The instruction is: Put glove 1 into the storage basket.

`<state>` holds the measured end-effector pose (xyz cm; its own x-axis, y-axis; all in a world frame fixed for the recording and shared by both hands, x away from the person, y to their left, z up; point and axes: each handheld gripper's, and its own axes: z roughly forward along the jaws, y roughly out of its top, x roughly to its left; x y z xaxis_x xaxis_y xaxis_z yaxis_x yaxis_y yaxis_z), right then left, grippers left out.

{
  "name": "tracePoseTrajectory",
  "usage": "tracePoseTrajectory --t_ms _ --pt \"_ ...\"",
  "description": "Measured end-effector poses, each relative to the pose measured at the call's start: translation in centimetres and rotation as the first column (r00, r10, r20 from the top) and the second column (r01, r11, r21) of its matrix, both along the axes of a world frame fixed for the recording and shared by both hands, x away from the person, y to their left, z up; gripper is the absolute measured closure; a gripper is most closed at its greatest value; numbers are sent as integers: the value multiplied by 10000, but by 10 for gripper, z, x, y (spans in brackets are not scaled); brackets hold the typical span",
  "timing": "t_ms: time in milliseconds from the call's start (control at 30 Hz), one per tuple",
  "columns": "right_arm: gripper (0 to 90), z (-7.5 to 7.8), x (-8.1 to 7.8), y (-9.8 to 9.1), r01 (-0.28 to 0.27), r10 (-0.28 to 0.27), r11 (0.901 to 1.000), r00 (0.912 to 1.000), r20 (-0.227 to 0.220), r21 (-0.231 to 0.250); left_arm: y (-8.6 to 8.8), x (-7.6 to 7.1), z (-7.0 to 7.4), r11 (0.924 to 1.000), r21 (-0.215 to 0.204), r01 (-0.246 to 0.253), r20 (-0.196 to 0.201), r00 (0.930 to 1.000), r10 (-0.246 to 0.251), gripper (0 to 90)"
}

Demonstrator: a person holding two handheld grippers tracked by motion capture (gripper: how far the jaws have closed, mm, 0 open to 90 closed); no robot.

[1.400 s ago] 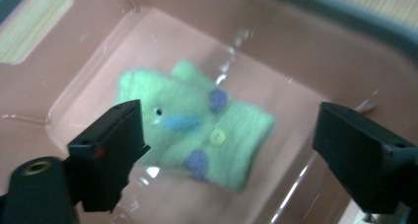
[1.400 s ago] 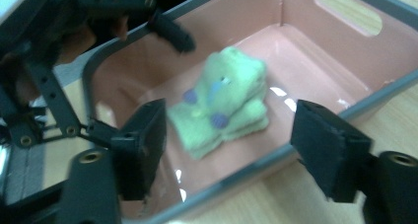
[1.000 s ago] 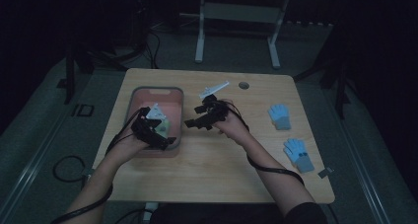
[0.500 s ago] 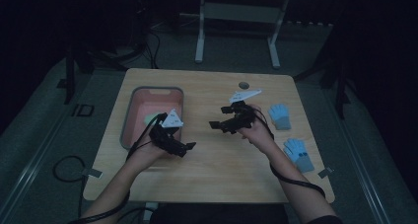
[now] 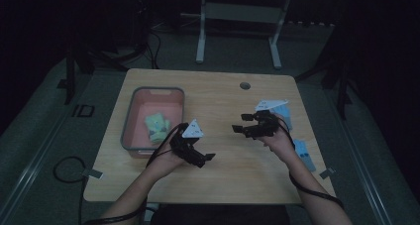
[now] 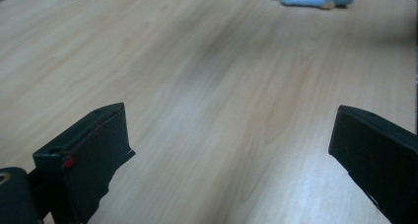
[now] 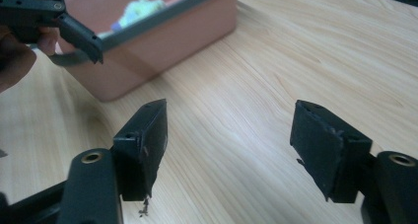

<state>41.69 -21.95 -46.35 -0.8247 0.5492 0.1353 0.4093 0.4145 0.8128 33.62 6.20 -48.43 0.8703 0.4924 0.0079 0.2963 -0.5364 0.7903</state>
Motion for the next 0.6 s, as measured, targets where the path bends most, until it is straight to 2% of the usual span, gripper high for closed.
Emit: tracePoseTrajectory --t_ms 100,267,600 --pt "330 -4 -2 -11 198 -195 9997 9997 136 -170 -9 -3 -8 9996 54 268 -7 9996 -268 20" --pt "381 -9 -4 -31 527 -523 9984 9985 178 -186 -18 -7 -19 9980 0 632 -80 9980 -632 20" --pt "382 -22 -14 -58 969 -964 9941 9953 137 -495 -23 -13 -43 9972 -79 741 -234 9970 -743 20"
